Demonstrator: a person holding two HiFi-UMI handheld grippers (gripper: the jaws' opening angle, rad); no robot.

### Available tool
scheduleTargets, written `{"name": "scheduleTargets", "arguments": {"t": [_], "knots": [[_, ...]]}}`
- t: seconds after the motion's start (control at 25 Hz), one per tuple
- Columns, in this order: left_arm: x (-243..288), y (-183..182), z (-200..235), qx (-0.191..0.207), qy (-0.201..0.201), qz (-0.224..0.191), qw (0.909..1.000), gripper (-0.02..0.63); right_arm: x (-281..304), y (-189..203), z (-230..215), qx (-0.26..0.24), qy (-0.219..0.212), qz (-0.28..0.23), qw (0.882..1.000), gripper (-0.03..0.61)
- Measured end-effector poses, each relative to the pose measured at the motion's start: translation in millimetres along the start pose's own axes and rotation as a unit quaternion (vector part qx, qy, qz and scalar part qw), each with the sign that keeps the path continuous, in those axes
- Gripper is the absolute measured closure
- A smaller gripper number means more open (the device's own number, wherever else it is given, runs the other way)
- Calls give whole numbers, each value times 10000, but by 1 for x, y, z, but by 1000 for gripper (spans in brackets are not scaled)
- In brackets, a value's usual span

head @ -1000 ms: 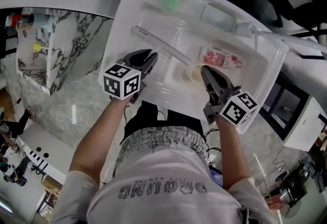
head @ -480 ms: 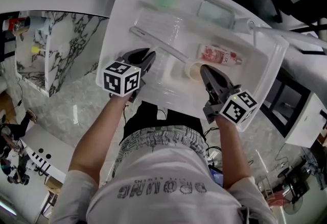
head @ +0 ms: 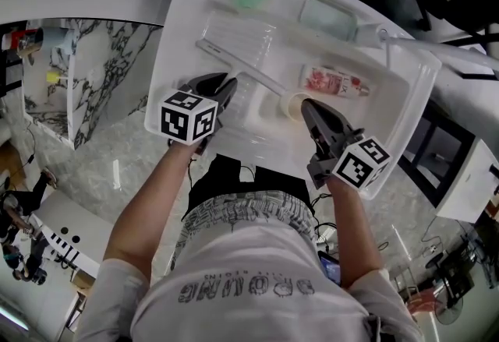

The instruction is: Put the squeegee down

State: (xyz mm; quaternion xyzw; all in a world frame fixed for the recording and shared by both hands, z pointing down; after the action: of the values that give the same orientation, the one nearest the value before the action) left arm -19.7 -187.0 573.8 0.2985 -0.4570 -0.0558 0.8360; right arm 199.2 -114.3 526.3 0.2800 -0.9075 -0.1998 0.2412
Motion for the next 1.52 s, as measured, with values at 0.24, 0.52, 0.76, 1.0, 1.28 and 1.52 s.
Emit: {"name": "scheduleTargets", "arguments": {"t": [0.24, 0.52, 0.76, 1.0, 1.28, 1.52], "knots": [[4, 3, 0, 56, -94, 121, 9999, 517, -1, 1, 0, 4, -13, 8, 10000, 571], [8, 5, 0, 100, -183, 245, 9995, 517, -3, 2, -1, 13, -28, 3, 10000, 571], [10, 6, 0, 101, -235, 353, 9990, 517, -5, 3, 1, 15, -38, -11, 10000, 571], [11, 7, 1, 51, -207, 402, 9990, 517, -5, 3, 2, 3, -56, -34, 10000, 571], [10, 5, 2, -43, -246, 372, 9990, 495, -6, 1, 7, -22, -52, -93, 9999, 571], [5, 3, 4, -79, -187, 277, 9994, 457, -6, -1, 10, -60, -27, -148, 9999, 571]]}}
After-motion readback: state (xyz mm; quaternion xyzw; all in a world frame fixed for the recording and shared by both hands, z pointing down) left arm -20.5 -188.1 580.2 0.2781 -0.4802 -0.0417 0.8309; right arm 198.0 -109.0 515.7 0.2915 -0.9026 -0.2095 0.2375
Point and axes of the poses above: the fingertips, and each gripper's own axes: x forward along the fingers, z to its left, y out of its underside, the point moved 5 cm from there along -x, backward along the fingers, and after that the axes turned 3 degrees about -y, right-handed, at the moved point
